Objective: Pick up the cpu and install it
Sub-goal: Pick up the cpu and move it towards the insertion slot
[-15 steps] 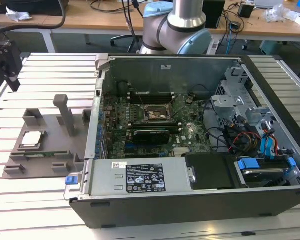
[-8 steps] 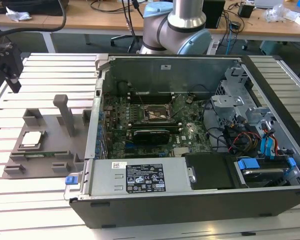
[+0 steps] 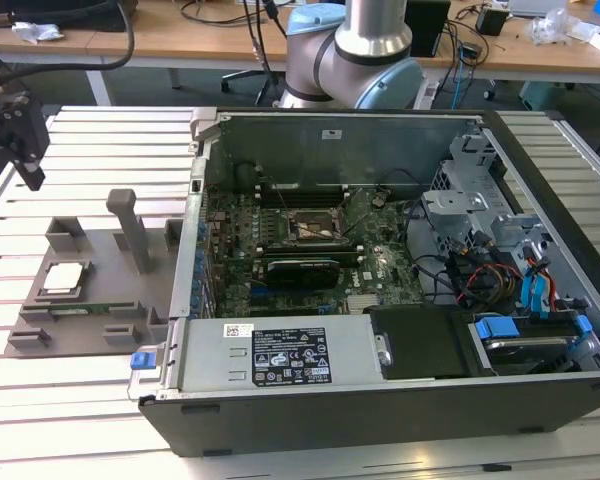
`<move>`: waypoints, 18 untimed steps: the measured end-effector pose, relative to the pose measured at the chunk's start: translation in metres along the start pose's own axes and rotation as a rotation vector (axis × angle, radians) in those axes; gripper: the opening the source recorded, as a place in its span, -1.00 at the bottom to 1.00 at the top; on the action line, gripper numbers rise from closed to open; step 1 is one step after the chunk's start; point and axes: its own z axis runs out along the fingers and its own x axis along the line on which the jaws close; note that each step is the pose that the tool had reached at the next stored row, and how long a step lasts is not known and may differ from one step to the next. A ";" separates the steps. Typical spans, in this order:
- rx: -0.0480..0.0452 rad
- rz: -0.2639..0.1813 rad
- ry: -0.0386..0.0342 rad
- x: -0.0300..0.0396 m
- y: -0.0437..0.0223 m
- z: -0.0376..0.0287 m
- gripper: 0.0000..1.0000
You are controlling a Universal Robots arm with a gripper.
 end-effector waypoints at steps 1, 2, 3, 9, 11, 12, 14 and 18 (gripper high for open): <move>0.0000 0.000 0.0000 0.0000 0.0000 0.0007 0.33; 0.0000 0.000 0.0000 0.0000 -0.0001 0.0020 0.33; 0.0000 0.000 -0.0001 0.0001 -0.0001 0.0035 0.33; 0.0000 0.000 0.0000 0.0002 -0.0003 0.0103 0.33; -0.0001 0.000 -0.0001 0.0003 -0.0003 0.0115 0.33; 0.0000 0.000 -0.0001 0.0003 -0.0003 0.0122 0.33; 0.0000 0.000 0.0000 0.0003 -0.0003 0.0138 0.33; 0.0000 0.000 -0.0001 0.0004 -0.0005 0.0174 0.33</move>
